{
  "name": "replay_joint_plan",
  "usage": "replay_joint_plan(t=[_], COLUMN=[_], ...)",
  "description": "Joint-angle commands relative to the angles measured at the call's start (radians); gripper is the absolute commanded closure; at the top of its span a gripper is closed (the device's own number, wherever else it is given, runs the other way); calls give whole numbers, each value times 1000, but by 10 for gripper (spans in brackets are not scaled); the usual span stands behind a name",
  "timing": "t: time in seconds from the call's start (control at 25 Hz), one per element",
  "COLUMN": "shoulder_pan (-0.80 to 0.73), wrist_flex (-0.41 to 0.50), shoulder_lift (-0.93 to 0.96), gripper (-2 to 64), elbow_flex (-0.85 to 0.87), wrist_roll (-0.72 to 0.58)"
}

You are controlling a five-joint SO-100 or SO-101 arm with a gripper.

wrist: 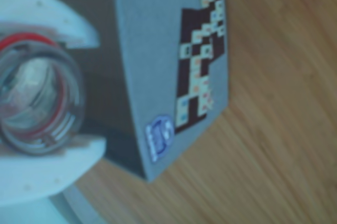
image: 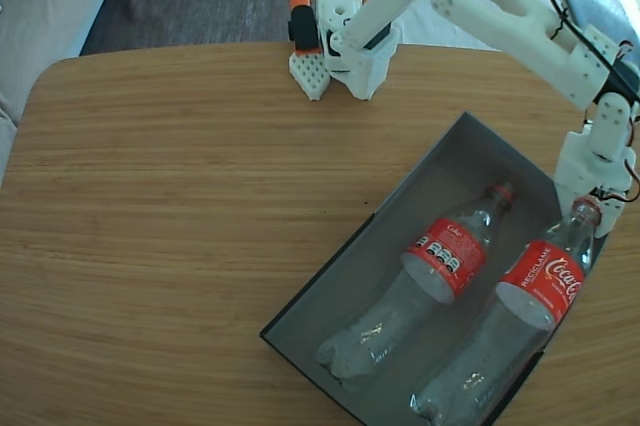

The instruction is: Grasp the bottles and put them in the box.

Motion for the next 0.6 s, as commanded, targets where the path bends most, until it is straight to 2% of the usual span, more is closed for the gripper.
replay_joint_plan(t=[0.0, 0.08, 0.24, 0.32, 0.56], shoulder_pan=[9, 12, 40, 55, 97], wrist_flex=[2, 8, 8, 9, 29], shoulder_lift=[25, 23, 35, 37, 40], gripper=[606, 549, 290, 209, 200], elbow_flex=[-55, -52, -43, -43, -43], wrist_roll=[-2, 3, 35, 34, 32])
